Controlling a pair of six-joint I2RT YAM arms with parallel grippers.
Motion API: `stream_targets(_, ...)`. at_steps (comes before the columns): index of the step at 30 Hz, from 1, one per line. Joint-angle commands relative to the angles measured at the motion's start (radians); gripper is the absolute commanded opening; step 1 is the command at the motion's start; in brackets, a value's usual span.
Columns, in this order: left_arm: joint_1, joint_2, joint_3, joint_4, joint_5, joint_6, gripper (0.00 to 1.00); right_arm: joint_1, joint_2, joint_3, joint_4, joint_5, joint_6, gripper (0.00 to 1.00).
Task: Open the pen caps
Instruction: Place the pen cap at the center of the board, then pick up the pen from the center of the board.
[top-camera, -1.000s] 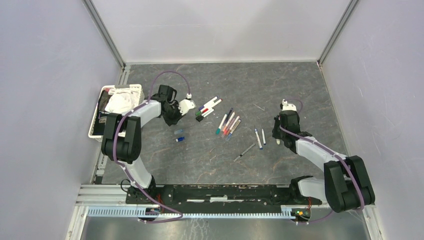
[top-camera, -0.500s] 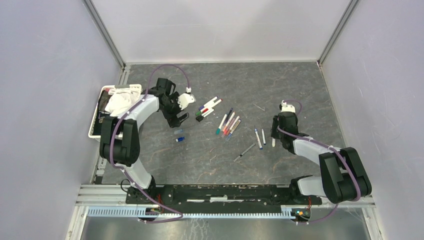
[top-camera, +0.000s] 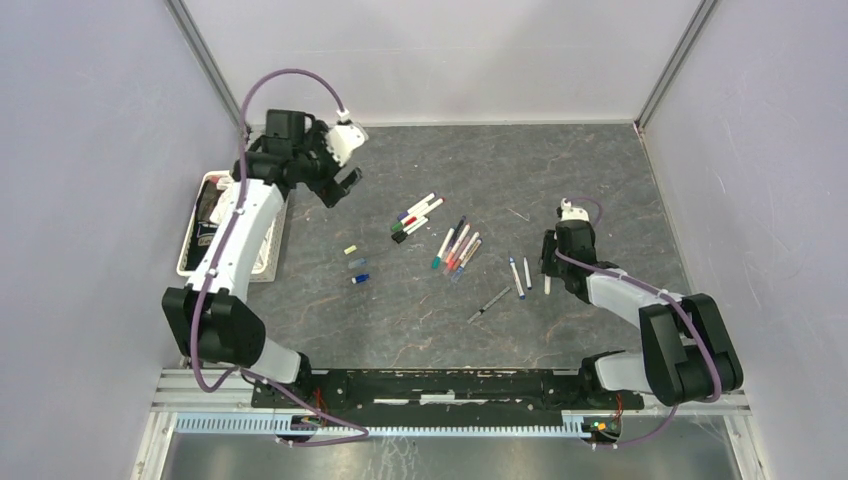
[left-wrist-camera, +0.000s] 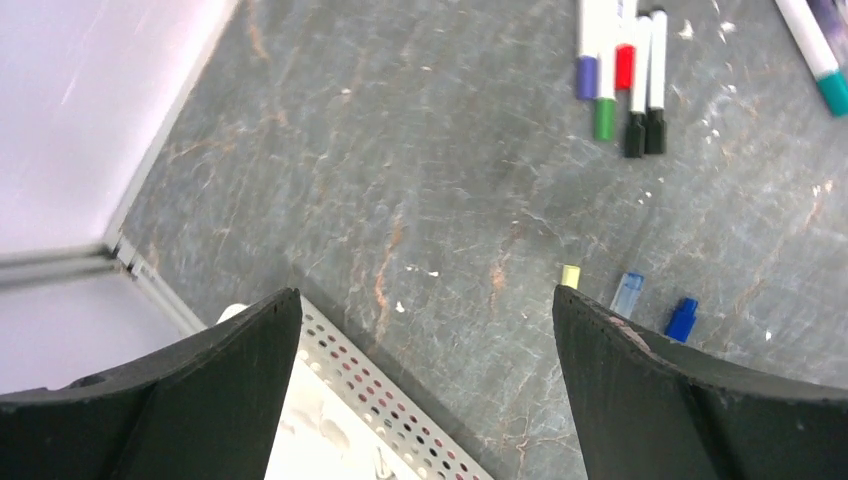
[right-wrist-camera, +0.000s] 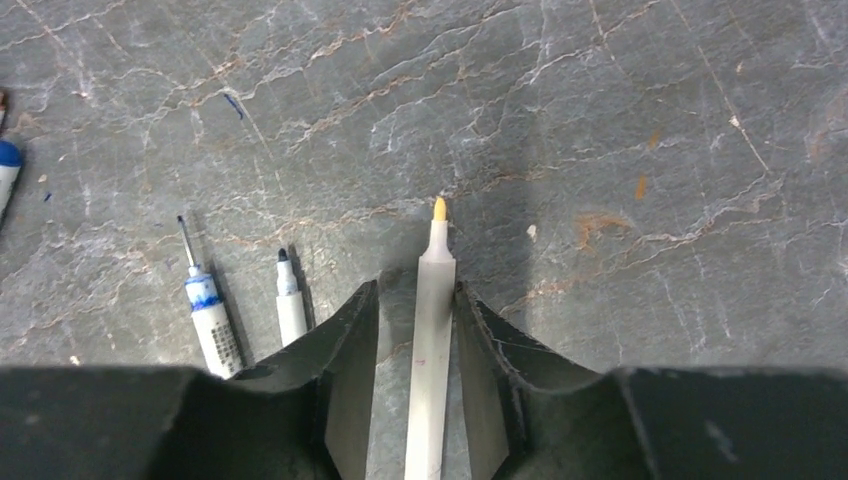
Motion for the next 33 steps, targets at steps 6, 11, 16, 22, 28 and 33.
stream_targets(6, 0.147, -0.115, 0.071, 0.095, 0.019, -0.269, 1.00, 0.020, -0.108, 0.183, -0.162, 0.045, -0.001, 0.52)
stream_targets(11, 0.147, -0.104, -0.011, 0.066, 0.154, -0.327, 0.97, 0.144, -0.093, 0.272, -0.139, 0.118, -0.019, 0.57)
stream_targets(16, 0.104, -0.031, -0.090, 0.068, 0.173, -0.349, 0.91, 0.240, 0.080, 0.463, -0.137, 0.045, -0.060, 0.56)
stream_targets(22, -0.094, 0.091, -0.141, 0.187, 0.019, -0.368, 0.90, 0.261, 0.183, 0.549, -0.134, -0.033, -0.037, 0.51)
stream_targets(28, -0.171, 0.349, 0.021, 0.188, -0.036, -0.347, 0.80, 0.260, 0.088, 0.432, -0.187, -0.037, -0.066, 0.45)
stream_targets(33, -0.189, 0.524, 0.160, 0.183, -0.060, -0.325, 0.63, 0.260, -0.028, 0.287, -0.179, -0.094, -0.055, 0.41)
